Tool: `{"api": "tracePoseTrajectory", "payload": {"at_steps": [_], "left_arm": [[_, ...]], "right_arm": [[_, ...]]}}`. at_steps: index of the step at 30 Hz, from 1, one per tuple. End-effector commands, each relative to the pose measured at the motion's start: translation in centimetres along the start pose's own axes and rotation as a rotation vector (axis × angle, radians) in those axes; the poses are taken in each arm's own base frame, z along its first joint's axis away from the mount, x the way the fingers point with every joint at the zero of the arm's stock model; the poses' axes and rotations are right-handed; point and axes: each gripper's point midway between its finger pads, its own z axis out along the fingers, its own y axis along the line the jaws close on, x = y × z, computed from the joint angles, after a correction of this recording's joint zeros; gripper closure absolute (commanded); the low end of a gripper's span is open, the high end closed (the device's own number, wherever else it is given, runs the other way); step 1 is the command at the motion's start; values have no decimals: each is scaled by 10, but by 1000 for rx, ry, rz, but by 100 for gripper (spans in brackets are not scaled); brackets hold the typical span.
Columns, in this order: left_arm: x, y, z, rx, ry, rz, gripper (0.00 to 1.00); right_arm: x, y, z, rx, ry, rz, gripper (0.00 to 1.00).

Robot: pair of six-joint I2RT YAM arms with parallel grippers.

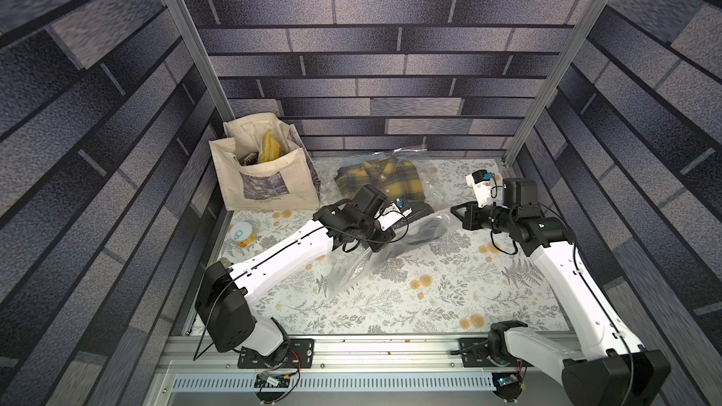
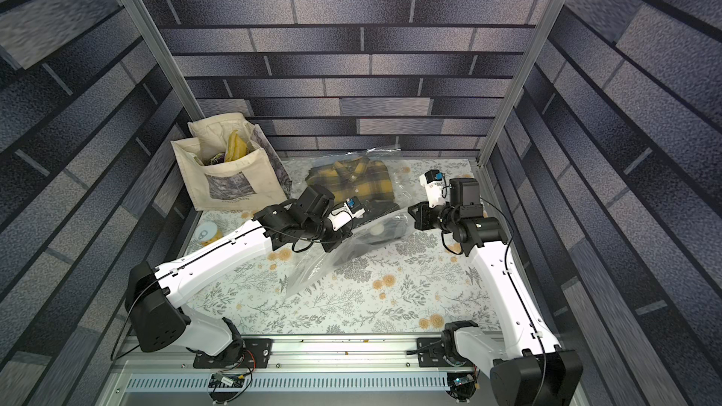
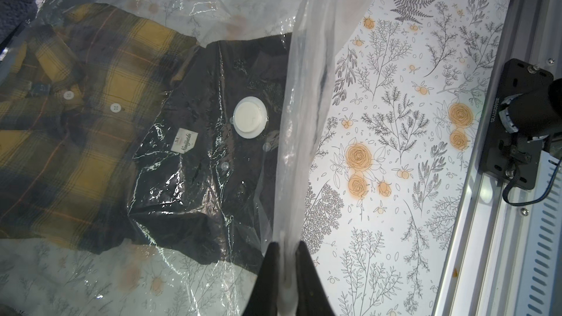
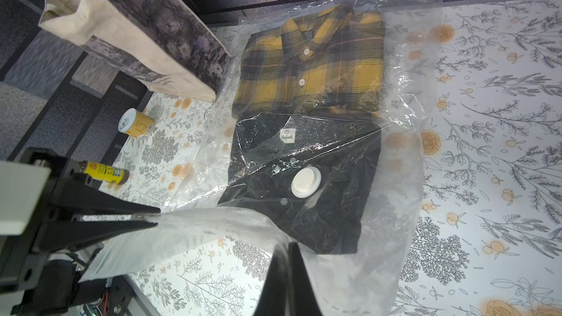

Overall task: Place the folded shirt into the vacuum bag
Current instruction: Close the vacuum bag at the center of the board.

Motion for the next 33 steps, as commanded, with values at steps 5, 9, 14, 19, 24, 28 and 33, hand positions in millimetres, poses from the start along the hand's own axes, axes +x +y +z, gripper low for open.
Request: {"api": "tracePoseTrajectory", "payload": {"at_steps": [5,9,14,19,24,28,33], "left_arm": [[-19,-2,-25,28,-91,64,100],[-34,-5,-30,44,-126,136,100],[-49,-13,-41,63,-189,203,100],[-51,-14,-45,62,-205,220,100],[-50,-12,-45,56,-200,220,100],[-50,-12,-47,60,-206,218,100],[-47,-13,-46,66,-199,211,100]], "right_arm": [[24,49,-24,-73,116,-366,61],[9,75,-36,-128,132,-513,50],[3,88,-18,-142,255,-660,46],[-7,92,5,-166,298,-702,44],[14,93,26,-219,411,-709,44],[21,86,41,-215,448,-692,45],[25,84,50,-220,474,-673,54]]}}
